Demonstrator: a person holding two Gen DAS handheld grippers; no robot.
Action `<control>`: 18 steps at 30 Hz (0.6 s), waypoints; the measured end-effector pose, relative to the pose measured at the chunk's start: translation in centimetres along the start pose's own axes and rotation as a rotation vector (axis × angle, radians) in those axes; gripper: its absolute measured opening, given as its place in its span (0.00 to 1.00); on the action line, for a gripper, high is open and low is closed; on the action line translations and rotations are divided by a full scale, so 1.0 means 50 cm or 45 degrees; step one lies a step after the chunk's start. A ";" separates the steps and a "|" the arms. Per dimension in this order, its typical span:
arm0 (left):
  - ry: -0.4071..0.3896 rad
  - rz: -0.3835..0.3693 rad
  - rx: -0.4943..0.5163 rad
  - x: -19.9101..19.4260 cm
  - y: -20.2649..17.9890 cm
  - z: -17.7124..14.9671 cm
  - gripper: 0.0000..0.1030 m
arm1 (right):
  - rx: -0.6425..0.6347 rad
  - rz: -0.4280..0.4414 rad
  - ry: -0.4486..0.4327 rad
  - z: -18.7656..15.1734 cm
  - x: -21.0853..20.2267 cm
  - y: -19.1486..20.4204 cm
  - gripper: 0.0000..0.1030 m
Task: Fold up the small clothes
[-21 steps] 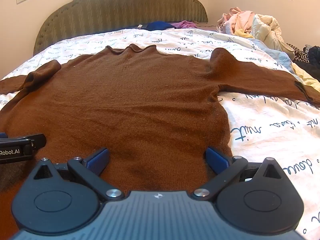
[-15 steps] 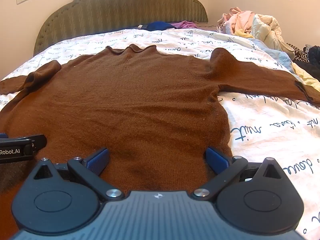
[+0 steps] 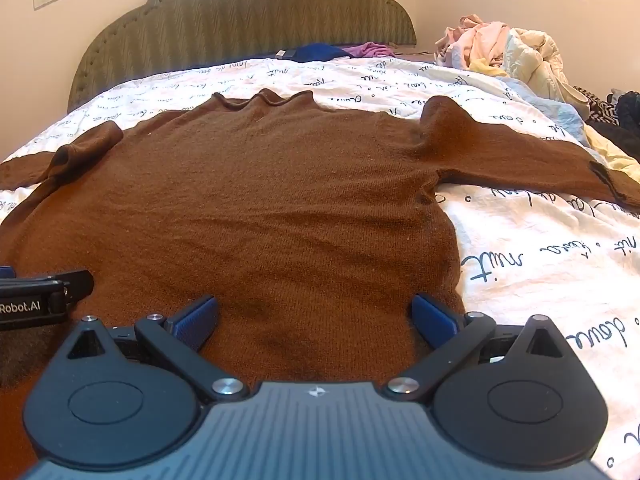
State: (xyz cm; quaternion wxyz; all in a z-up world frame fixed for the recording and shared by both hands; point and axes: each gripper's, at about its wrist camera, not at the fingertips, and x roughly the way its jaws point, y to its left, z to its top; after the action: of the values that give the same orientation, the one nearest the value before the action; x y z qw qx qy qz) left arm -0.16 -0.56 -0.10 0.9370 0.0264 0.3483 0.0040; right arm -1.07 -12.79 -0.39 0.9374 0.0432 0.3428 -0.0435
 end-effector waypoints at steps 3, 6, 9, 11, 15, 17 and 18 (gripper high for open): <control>-0.001 0.004 0.007 -0.001 -0.002 0.000 1.00 | 0.000 0.001 0.000 0.001 0.002 0.002 1.00; 0.002 0.001 0.001 0.000 0.001 0.001 1.00 | 0.001 0.002 0.000 0.000 0.000 0.001 1.00; 0.002 0.000 0.000 -0.001 0.002 0.002 1.00 | 0.002 0.003 -0.001 0.000 0.001 0.000 1.00; 0.001 0.000 -0.003 0.000 0.002 0.002 1.00 | 0.003 0.003 -0.001 -0.001 0.001 0.001 1.00; 0.001 0.000 -0.003 0.001 0.002 0.003 1.00 | 0.006 0.009 -0.004 0.000 0.000 -0.002 1.00; 0.001 0.000 -0.003 0.001 0.002 0.003 1.00 | 0.005 0.008 -0.004 0.000 0.000 -0.001 1.00; 0.001 0.000 -0.003 0.001 0.002 0.003 1.00 | 0.006 0.008 -0.004 0.000 0.000 -0.002 1.00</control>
State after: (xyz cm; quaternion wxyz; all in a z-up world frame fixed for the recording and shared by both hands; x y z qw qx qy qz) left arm -0.05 -0.46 -0.01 0.9369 0.0250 0.3487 0.0043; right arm -1.10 -12.88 -0.41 0.9379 0.0463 0.3412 -0.0414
